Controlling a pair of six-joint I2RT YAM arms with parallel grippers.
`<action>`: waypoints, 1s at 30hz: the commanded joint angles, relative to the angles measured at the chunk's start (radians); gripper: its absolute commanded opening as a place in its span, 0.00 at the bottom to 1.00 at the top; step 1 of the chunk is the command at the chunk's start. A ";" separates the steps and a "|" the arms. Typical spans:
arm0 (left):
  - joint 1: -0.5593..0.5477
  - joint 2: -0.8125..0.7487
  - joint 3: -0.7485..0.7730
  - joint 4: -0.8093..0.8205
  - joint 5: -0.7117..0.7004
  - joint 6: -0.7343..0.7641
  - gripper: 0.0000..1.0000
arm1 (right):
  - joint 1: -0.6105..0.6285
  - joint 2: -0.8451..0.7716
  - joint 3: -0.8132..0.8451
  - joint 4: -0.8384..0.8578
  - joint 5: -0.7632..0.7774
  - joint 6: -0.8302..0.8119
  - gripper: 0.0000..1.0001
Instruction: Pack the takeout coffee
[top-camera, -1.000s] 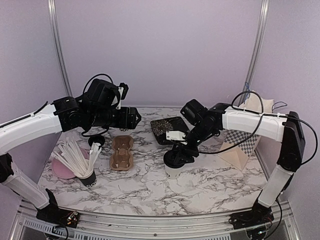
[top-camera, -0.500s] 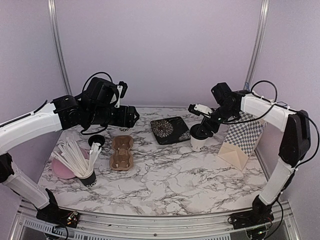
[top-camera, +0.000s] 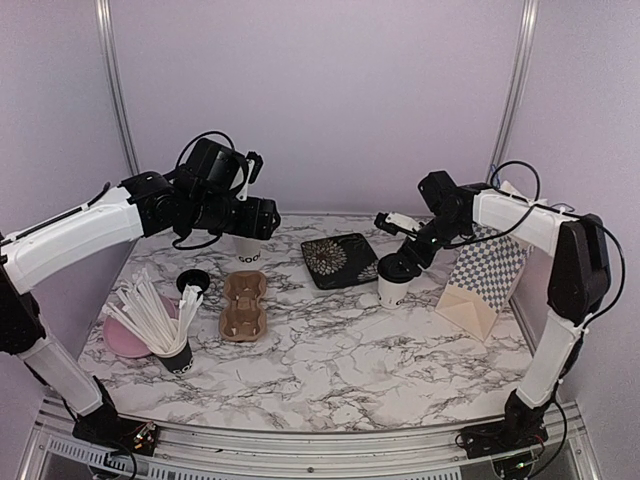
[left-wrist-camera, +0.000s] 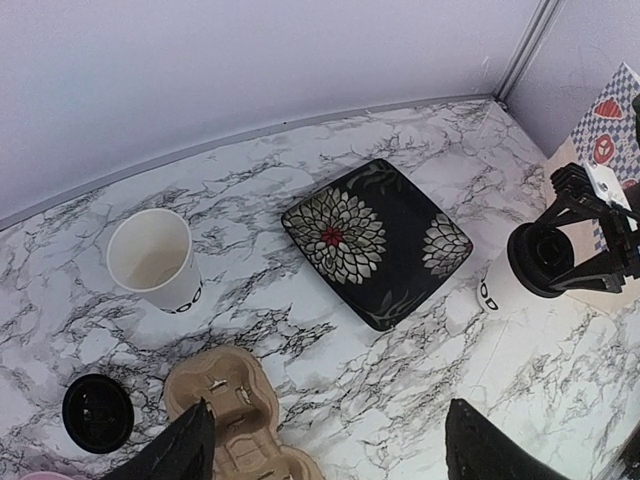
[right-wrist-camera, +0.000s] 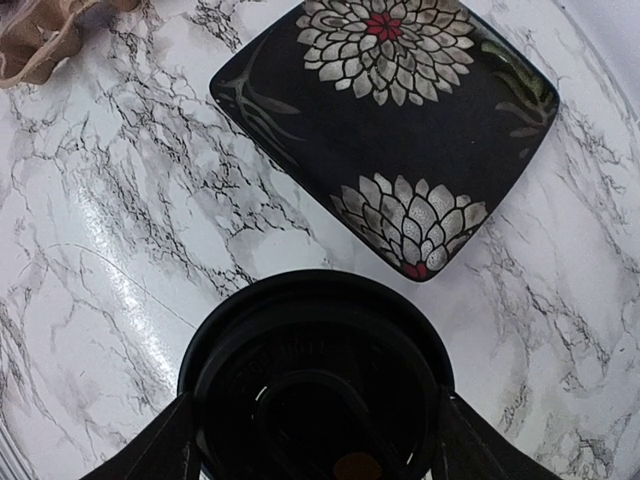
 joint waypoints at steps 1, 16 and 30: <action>0.034 0.047 0.062 -0.046 0.021 0.047 0.80 | -0.005 0.005 0.014 0.039 -0.042 0.031 0.72; 0.133 0.348 0.328 -0.168 -0.021 0.176 0.75 | -0.004 0.033 0.012 0.079 -0.062 0.052 0.79; 0.197 0.583 0.543 -0.256 -0.047 0.213 0.59 | 0.019 -0.121 -0.002 0.060 -0.136 0.086 0.97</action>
